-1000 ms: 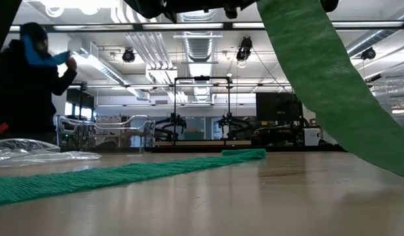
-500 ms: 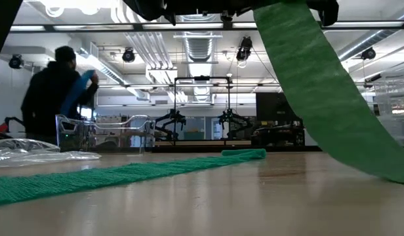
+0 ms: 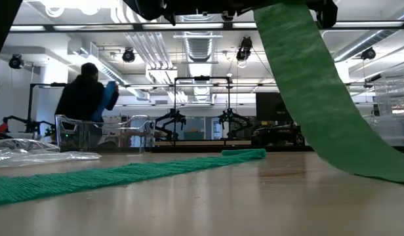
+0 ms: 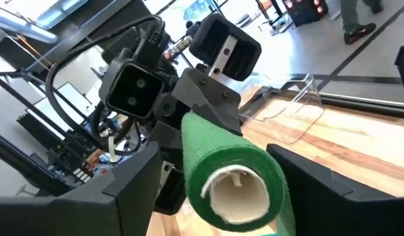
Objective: Roll bandage
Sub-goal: Roll the green bandage
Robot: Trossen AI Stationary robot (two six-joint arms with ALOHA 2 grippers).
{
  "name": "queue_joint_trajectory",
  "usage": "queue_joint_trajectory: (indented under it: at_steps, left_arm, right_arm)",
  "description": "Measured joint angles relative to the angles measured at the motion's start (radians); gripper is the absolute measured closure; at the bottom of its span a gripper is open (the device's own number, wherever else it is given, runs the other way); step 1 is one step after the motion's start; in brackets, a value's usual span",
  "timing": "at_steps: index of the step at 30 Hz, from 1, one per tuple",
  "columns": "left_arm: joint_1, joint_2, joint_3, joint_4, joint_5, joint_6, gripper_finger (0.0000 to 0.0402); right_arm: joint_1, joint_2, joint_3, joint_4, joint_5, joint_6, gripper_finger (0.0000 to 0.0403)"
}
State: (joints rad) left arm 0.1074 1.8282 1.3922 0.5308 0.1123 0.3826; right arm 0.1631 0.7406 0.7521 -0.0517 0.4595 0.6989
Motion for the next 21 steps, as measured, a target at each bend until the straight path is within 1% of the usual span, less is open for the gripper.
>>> queue_joint_trajectory:
  at_steps: [5,11,13,16,19,21]
  left_arm:
    - [0.000,0.000,0.000,0.000,0.000,0.061,0.0360]
    - [-0.001,0.000,0.000,0.000,0.000,0.137,0.0360]
    - [-0.001,0.000,0.000,0.000,0.001,0.141,0.0360]
    - [-0.001,0.000,0.000,0.000,0.001,0.136,0.0360]
    - [-0.001,0.000,0.000,0.000,0.002,0.131,0.0360]
    - [-0.001,0.000,0.000,0.000,0.002,0.130,0.0360]
  right_arm:
    - [-0.003,0.002,0.014,0.000,0.004,0.013,0.0124]
    - [-0.020,0.003,0.013,-0.052,0.008,0.060,0.0133]
    - [-0.020,0.002,0.013,-0.048,0.011,0.038,0.0137]
    - [-0.020,0.000,0.013,-0.048,0.012,-0.038,0.0139]
    - [-0.024,-0.016,0.013,-0.048,0.012,-0.113,0.0134]
    - [-0.033,-0.027,0.013,-0.048,0.011,-0.131,0.0128]
